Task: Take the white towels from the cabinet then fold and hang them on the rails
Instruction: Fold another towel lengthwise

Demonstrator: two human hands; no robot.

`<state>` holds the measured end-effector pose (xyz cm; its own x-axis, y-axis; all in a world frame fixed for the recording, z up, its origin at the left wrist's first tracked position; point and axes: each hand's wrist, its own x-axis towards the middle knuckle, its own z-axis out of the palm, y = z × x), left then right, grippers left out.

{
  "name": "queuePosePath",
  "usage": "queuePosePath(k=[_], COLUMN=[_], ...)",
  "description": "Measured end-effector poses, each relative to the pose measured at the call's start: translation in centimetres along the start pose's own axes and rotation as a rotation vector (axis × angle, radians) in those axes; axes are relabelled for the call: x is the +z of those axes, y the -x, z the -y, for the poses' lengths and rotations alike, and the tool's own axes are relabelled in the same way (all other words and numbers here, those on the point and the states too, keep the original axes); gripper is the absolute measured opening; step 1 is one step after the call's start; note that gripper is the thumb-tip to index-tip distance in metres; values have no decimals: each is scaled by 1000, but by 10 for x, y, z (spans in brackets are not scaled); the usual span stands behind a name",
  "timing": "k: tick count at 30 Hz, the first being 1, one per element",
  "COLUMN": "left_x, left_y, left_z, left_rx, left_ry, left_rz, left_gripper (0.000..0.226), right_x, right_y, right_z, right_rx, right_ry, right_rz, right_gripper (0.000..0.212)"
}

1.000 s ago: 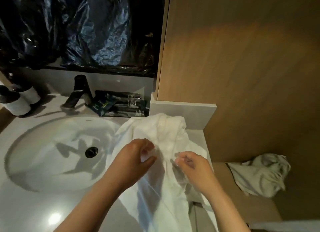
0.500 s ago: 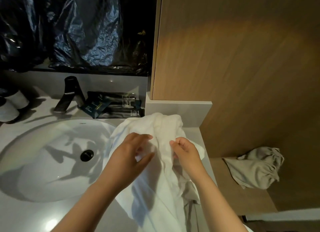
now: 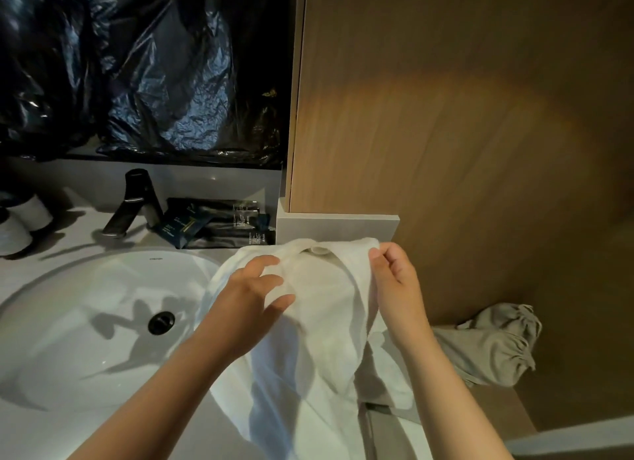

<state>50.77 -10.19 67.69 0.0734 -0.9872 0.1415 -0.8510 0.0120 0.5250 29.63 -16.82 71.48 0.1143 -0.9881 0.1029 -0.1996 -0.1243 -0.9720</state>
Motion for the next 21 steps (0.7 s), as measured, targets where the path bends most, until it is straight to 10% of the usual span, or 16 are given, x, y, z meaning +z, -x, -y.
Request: queuePosePath(k=[5,21], left_x=[-18,-41], left_y=[6,-8], left_z=[-5,-41], left_rx=[-67,-102], left_ry=[75,263], left_rz=[16,-93], left_gripper=[72,49], right_x=[6,1], right_y=[-16,-26], right_z=[41,103], right_rx=[-69,-191], right_ry=[-55,31], right_rz=[0,93], right_gripper=[20,20])
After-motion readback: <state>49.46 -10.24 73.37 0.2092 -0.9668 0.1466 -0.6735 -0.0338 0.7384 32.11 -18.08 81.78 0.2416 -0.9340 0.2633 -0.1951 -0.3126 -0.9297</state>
